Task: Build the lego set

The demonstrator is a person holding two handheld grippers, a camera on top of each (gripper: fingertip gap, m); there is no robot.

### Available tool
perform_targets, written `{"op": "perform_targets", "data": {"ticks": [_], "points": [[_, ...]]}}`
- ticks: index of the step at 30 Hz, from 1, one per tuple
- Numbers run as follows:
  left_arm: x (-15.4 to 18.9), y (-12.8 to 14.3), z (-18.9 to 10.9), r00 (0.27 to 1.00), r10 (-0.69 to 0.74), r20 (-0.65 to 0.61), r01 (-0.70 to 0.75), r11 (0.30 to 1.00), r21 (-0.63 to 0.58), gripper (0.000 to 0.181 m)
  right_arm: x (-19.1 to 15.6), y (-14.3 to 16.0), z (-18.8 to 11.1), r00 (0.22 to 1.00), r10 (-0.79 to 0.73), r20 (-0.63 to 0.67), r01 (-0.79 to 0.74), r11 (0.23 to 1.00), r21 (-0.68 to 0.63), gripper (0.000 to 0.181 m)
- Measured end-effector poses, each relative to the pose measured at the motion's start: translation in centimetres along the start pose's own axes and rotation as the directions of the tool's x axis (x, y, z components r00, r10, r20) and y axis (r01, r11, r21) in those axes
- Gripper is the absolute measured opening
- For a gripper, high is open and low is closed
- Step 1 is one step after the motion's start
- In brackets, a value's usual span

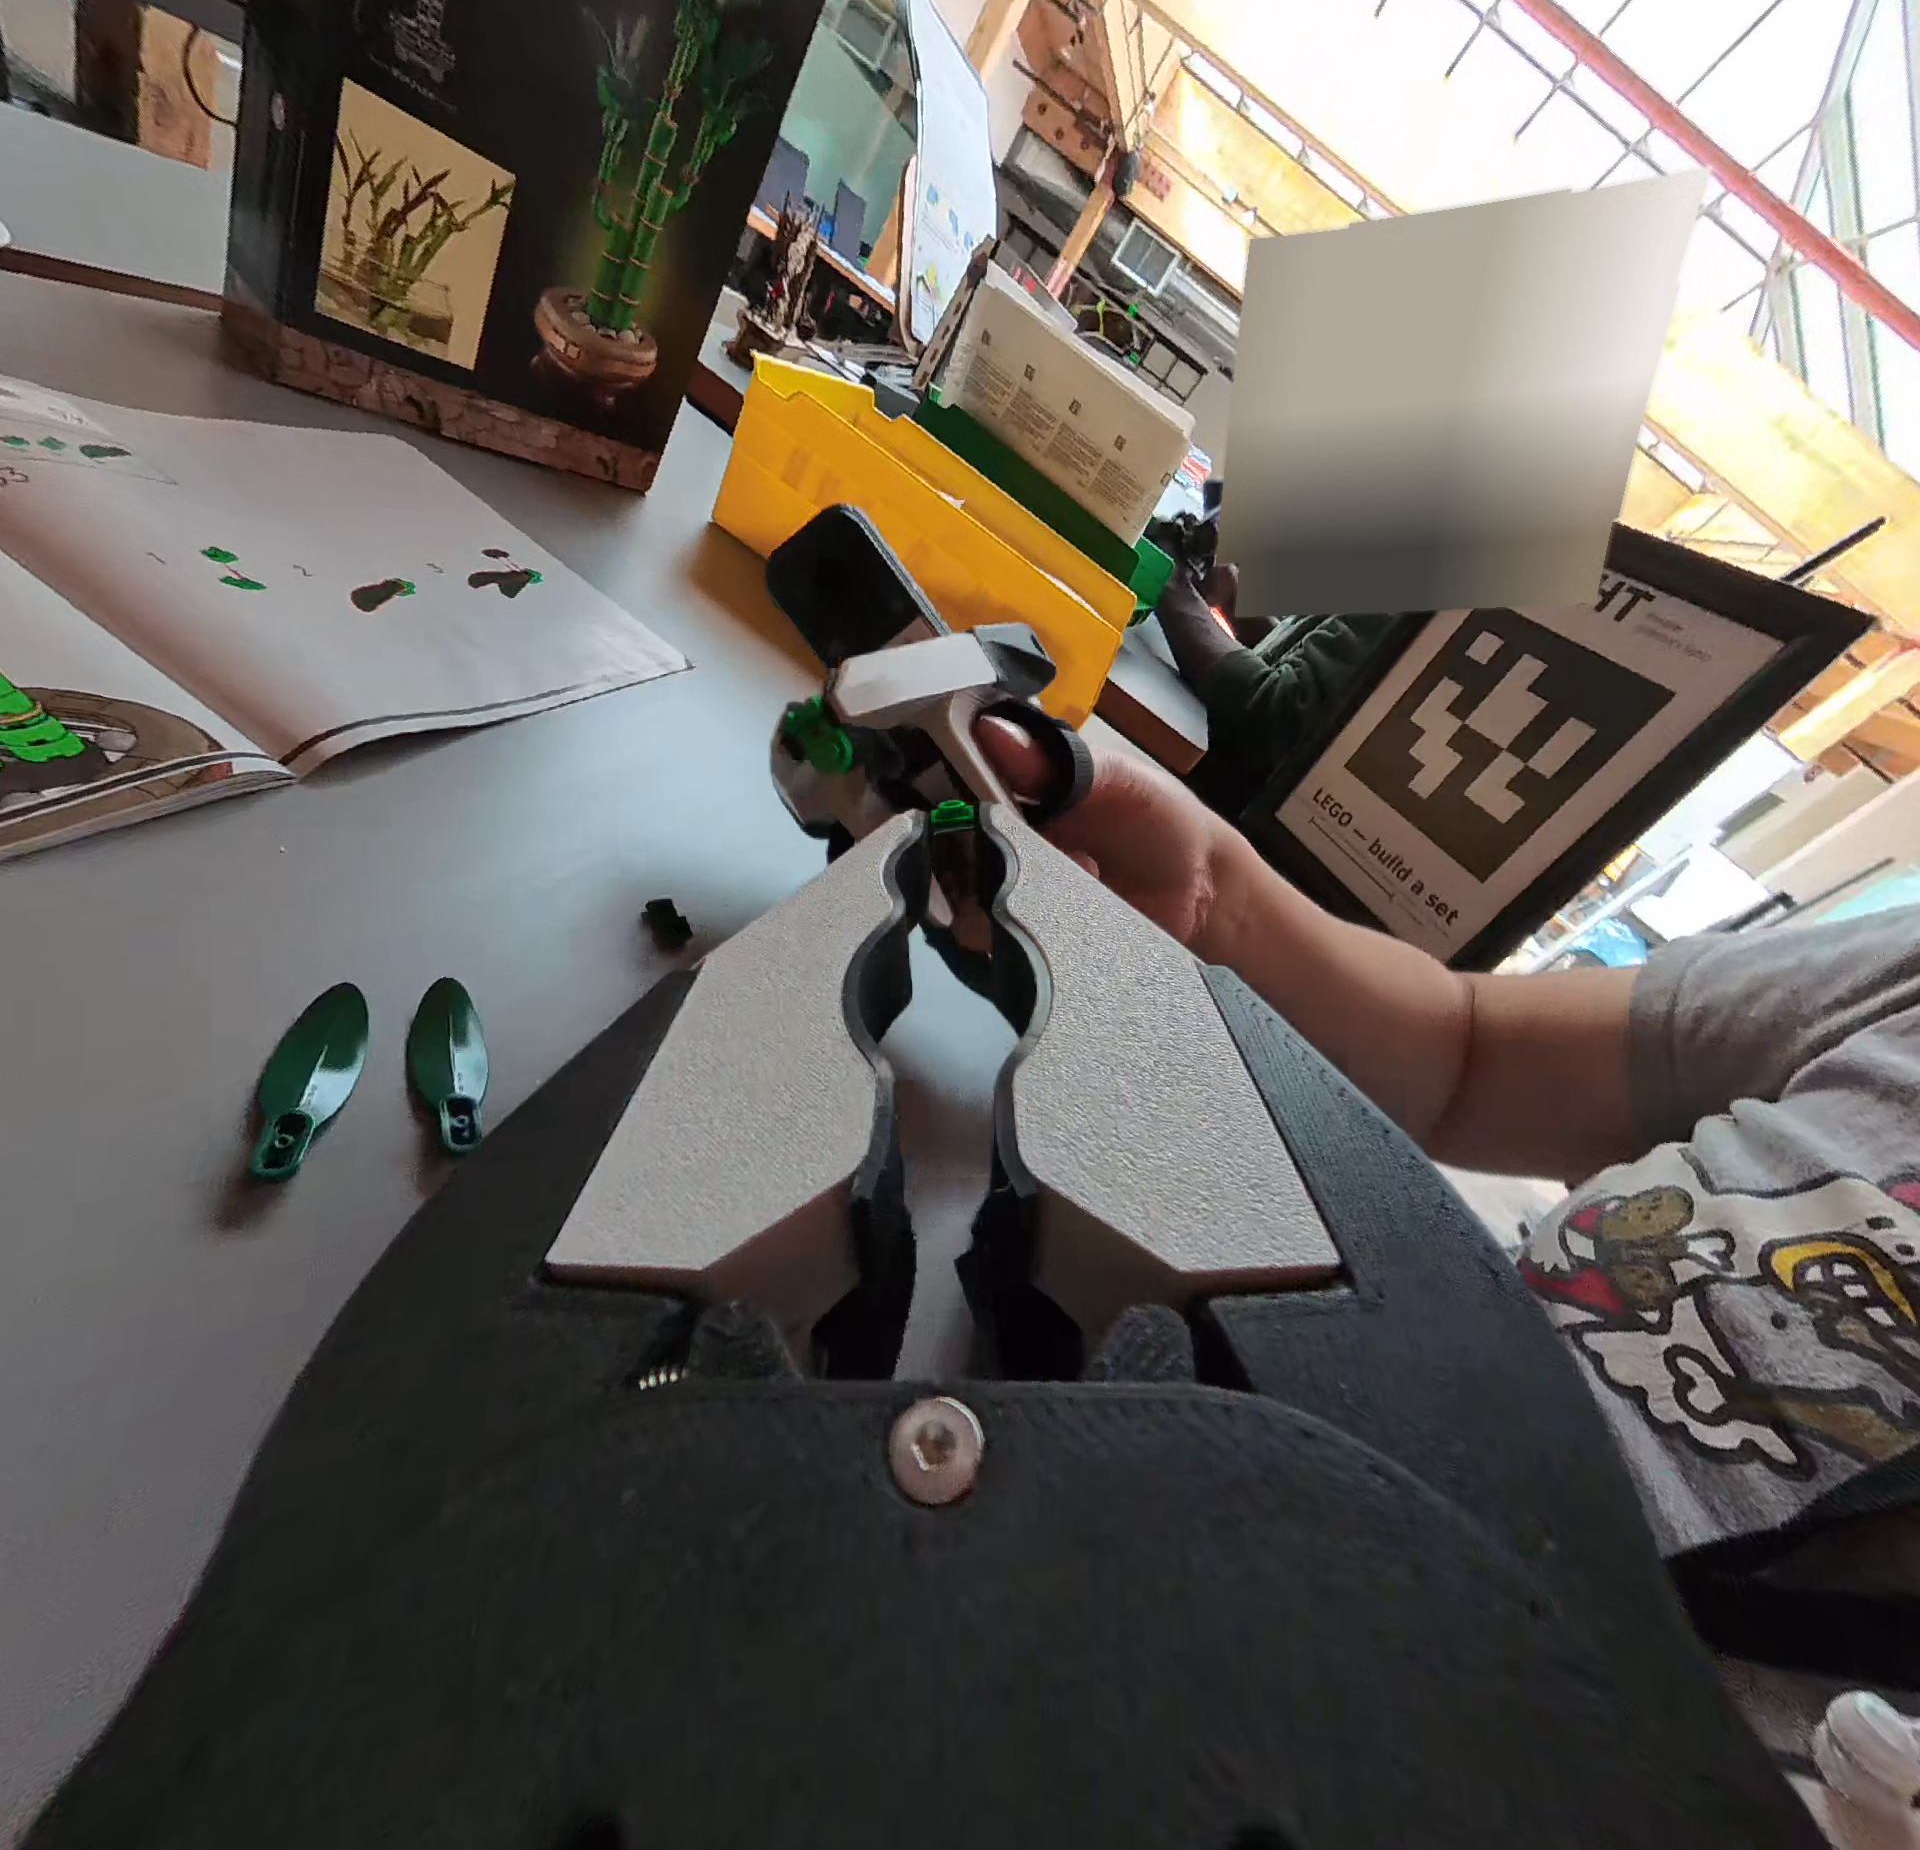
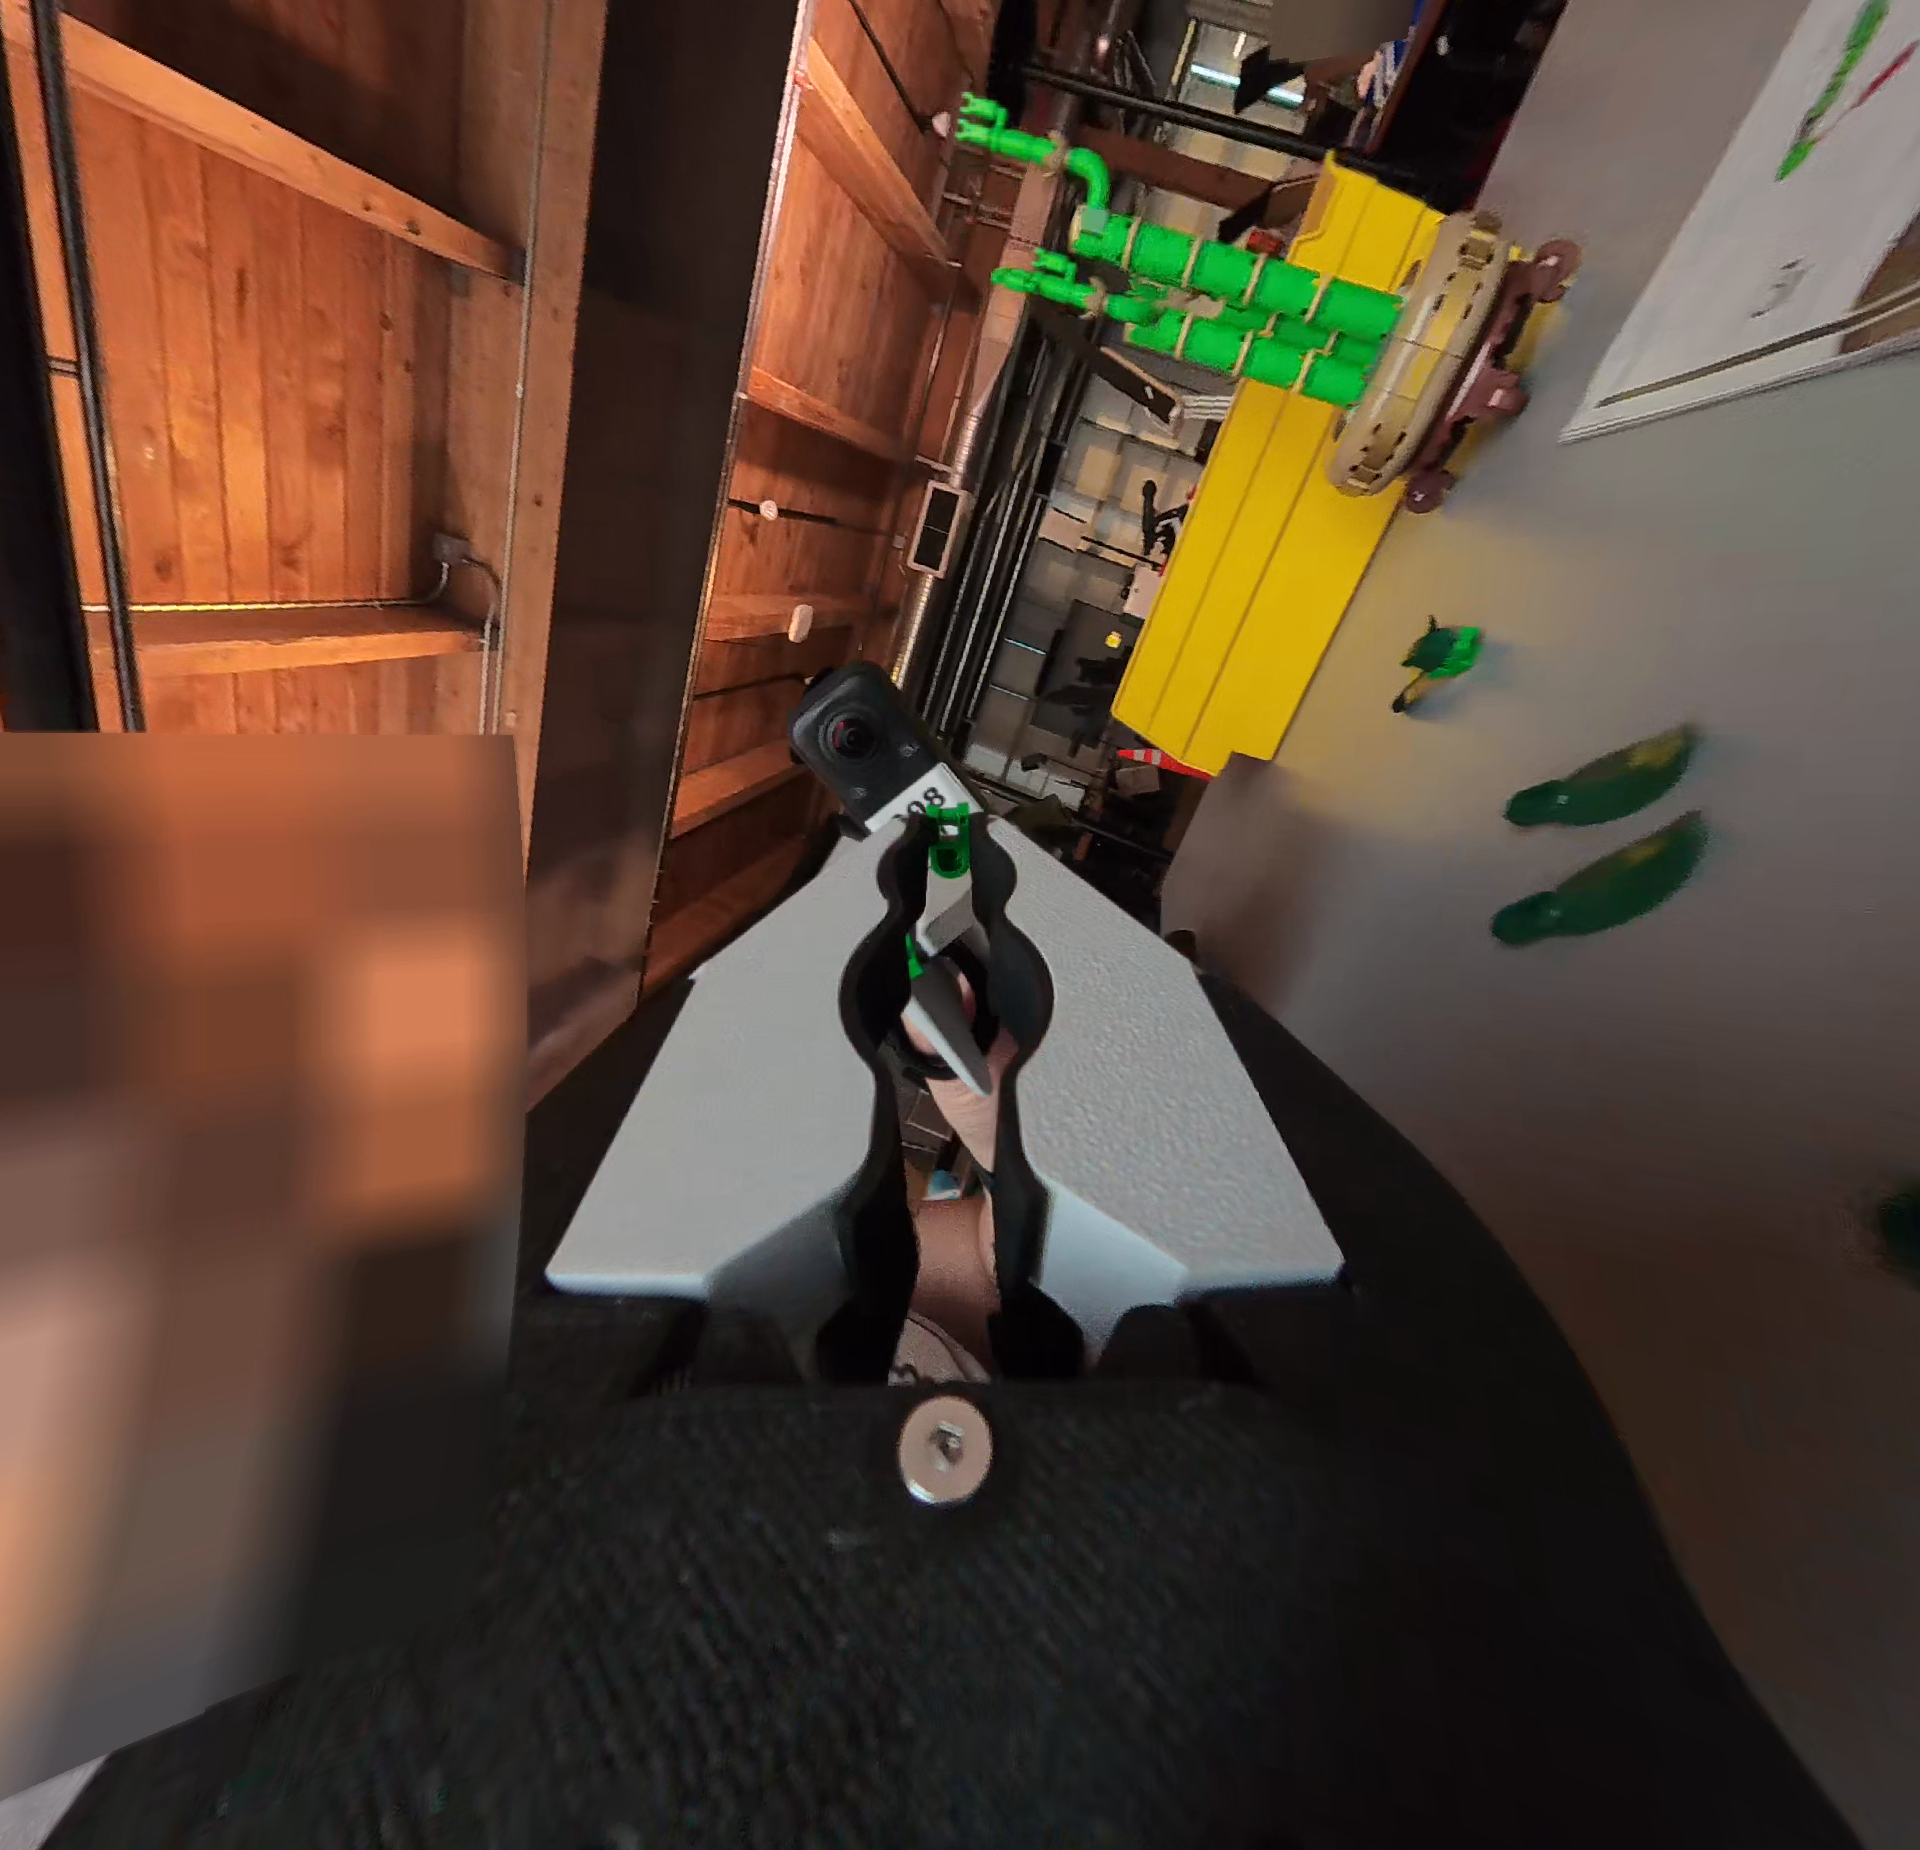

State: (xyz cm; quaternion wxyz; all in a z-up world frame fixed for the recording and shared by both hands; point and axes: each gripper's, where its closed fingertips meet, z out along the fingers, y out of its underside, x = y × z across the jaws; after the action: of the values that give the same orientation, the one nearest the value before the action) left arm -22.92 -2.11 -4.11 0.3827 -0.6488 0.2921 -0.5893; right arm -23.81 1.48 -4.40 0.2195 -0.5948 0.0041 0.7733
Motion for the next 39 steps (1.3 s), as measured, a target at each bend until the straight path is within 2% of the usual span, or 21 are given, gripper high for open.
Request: {"op": "perform_targets", "data": {"ticks": [6,10,22,25,39], "points": [[0.4,-1.5,-0.5,1.000,0.022,0.005,-0.022,0.992,0.121,0.006,-2.8,0.5,1.1,0.991,-0.025,0.131,0.017,0.998,0.059,0.006],[0.9,-2.3,-0.8,0.999,0.049,0.004,-0.049,0.983,0.180,0.006,-3.6,0.9,1.5,0.986,-0.097,0.133,0.087,0.993,0.078,0.006],[1.4,-3.3,-1.7,0.997,-0.002,-0.072,0.021,0.966,0.257,0.005,-4.9,1.6,1.8,0.951,-0.290,0.106,0.285,0.956,0.063,0.006],[1.7,-3.2,-1.7,0.995,-0.011,-0.103,0.036,0.968,0.249,0.006,-5.0,1.4,1.8,0.952,-0.282,0.116,0.274,0.958,0.083,0.005],[1.8,-3.4,-1.9,0.996,0.010,-0.087,0.014,0.963,0.268,0.005,-4.7,1.3,2.3,0.962,-0.231,0.149,0.212,0.968,0.133,0.006]]}}
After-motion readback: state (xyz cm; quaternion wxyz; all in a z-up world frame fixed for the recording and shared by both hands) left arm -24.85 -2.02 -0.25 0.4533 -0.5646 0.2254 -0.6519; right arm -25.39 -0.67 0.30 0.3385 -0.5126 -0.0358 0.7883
